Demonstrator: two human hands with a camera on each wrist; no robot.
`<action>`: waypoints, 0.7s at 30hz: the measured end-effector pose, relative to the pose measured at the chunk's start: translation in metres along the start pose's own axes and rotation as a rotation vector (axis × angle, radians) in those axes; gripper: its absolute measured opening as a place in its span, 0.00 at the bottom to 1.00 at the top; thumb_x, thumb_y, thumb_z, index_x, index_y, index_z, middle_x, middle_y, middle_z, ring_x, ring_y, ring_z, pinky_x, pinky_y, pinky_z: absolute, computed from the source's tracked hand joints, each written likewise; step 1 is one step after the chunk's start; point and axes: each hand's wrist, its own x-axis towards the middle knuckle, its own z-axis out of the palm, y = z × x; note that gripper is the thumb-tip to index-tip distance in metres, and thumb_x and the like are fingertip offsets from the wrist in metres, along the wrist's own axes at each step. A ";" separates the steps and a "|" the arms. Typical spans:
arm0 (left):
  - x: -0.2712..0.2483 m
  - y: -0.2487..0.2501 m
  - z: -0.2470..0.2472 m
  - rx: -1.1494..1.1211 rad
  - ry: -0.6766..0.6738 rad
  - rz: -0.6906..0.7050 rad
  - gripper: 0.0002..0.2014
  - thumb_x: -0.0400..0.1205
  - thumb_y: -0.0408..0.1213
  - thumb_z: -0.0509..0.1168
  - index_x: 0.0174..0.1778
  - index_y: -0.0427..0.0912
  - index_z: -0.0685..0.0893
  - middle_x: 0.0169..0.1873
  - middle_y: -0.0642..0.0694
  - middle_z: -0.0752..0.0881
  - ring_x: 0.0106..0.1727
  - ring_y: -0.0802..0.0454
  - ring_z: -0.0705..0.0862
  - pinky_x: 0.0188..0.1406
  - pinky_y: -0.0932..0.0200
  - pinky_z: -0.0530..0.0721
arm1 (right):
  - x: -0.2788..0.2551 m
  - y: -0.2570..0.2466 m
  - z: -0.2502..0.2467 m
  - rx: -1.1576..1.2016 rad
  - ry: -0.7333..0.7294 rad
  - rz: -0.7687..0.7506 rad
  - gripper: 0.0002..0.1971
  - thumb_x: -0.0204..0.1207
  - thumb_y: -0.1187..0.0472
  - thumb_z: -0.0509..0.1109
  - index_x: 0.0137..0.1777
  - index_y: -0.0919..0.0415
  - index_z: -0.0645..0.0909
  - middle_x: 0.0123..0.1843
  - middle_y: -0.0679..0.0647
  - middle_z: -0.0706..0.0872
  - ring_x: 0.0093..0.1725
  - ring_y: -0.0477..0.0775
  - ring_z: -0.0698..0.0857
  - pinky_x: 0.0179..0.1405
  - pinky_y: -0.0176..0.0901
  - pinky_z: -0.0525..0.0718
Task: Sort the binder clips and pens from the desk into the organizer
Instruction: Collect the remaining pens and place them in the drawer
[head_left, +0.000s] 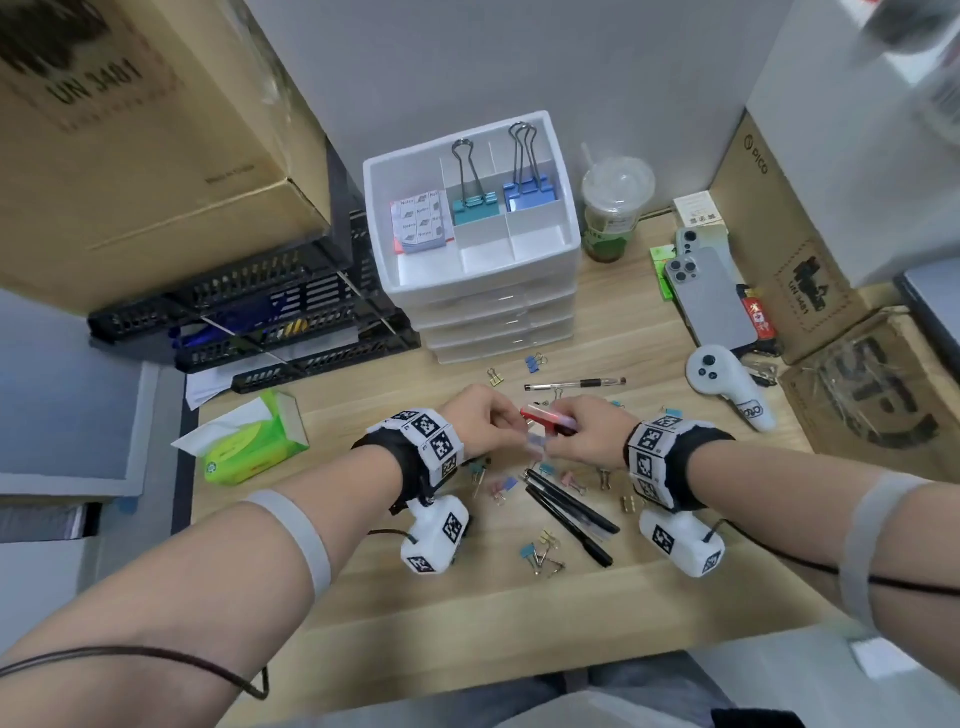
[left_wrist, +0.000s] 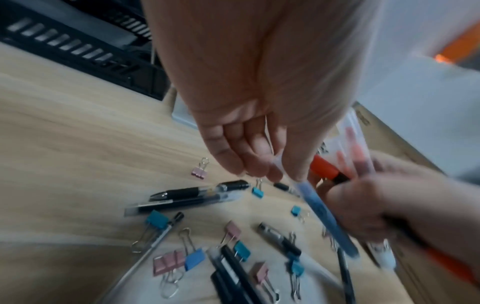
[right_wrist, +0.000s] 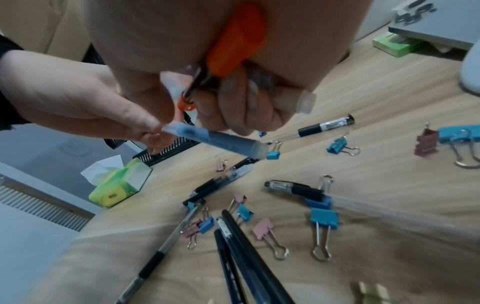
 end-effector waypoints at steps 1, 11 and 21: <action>0.000 0.002 -0.004 -0.055 0.012 -0.026 0.01 0.77 0.39 0.78 0.41 0.47 0.93 0.36 0.50 0.92 0.35 0.60 0.85 0.41 0.65 0.85 | 0.002 -0.002 0.000 -0.017 -0.006 0.003 0.20 0.65 0.38 0.74 0.43 0.55 0.82 0.33 0.51 0.88 0.27 0.47 0.88 0.29 0.44 0.87; -0.002 -0.003 -0.048 -0.052 0.380 -0.198 0.13 0.80 0.40 0.72 0.59 0.43 0.82 0.37 0.50 0.83 0.36 0.54 0.83 0.35 0.62 0.81 | 0.009 -0.013 -0.010 0.109 0.081 0.098 0.07 0.82 0.55 0.68 0.42 0.52 0.79 0.30 0.53 0.81 0.23 0.50 0.77 0.23 0.40 0.77; -0.011 -0.016 -0.114 -0.066 0.706 -0.102 0.34 0.84 0.50 0.66 0.82 0.41 0.60 0.50 0.44 0.81 0.49 0.51 0.83 0.45 0.58 0.79 | 0.082 -0.049 -0.015 1.224 0.276 0.347 0.08 0.81 0.66 0.67 0.41 0.60 0.73 0.22 0.53 0.77 0.17 0.50 0.75 0.16 0.38 0.75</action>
